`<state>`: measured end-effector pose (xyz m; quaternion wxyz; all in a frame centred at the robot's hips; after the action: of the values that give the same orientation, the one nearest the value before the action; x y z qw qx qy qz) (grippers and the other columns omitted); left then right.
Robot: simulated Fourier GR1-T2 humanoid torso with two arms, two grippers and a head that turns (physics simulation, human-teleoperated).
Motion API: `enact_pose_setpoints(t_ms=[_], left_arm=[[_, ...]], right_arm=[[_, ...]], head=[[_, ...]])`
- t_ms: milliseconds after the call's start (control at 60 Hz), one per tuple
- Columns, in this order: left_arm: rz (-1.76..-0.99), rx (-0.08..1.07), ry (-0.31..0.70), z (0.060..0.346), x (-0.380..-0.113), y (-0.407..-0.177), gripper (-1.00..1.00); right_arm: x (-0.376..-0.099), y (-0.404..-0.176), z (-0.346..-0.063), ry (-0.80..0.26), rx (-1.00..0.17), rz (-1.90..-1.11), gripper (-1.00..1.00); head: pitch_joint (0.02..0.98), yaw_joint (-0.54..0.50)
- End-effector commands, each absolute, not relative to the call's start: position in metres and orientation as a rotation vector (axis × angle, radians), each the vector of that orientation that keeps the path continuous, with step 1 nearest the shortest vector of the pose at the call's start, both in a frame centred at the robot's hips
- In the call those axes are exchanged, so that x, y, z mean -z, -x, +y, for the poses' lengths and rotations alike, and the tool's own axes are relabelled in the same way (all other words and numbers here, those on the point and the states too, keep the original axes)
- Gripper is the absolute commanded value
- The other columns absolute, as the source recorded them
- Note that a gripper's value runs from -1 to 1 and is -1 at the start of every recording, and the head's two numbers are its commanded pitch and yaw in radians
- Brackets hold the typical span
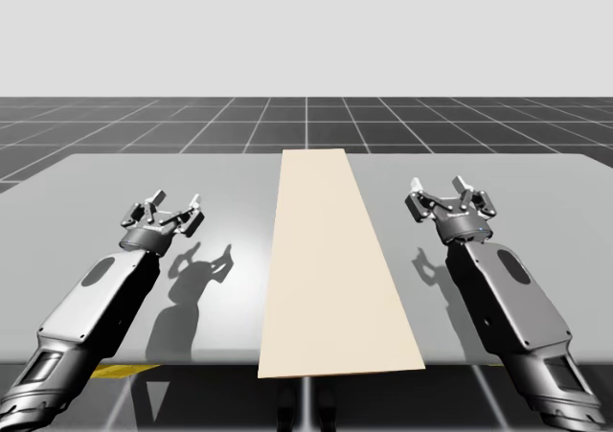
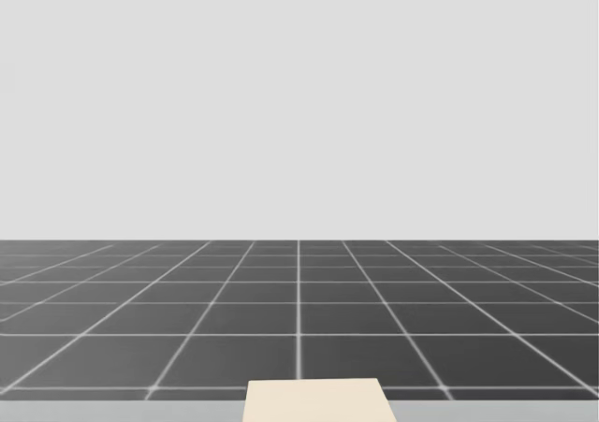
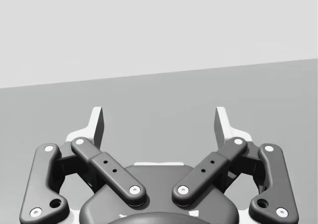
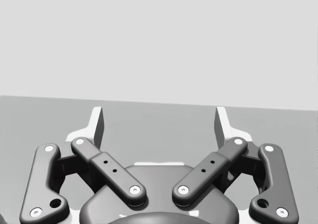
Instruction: Retrieve the object from inside the box.
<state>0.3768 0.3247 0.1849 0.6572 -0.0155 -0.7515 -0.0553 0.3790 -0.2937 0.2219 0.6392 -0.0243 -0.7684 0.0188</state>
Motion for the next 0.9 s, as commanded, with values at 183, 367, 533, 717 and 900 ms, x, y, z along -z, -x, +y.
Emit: enact_pose_setpoints(t_ms=[183,367,533,717,900], left_arm=[[-1.676,0.127,0.051,0.326,-0.183,-0.378,-1.0],[-1.491,0.227,0.199,0.32,-0.176,-0.374,-1.0],[-1.415,0.433,0.302,0.298,-0.176,-0.359,-1.0],[-1.369,0.674,0.443,0.275,-0.188,-0.33,-1.0],[-1.311,0.879,0.505,0.252,-0.192,-0.304,-1.0]], right_arm=[[-0.218,-0.377,-0.292,0.096,-0.137,-1.719,-1.0],[-0.213,-0.37,-0.298,-0.051,-0.312,-1.659,-1.0],[-0.21,-0.363,-0.297,-0.158,-0.395,-1.712,-1.0],[-0.208,-0.349,-0.29,-0.207,-0.545,-1.75,-1.0],[-0.203,-0.336,-0.283,-0.243,-0.641,-1.784,-1.0]], head=[[0.045,0.0],[0.043,-0.01],[0.03,-0.02],[0.028,-0.02],[0.028,-0.03]])
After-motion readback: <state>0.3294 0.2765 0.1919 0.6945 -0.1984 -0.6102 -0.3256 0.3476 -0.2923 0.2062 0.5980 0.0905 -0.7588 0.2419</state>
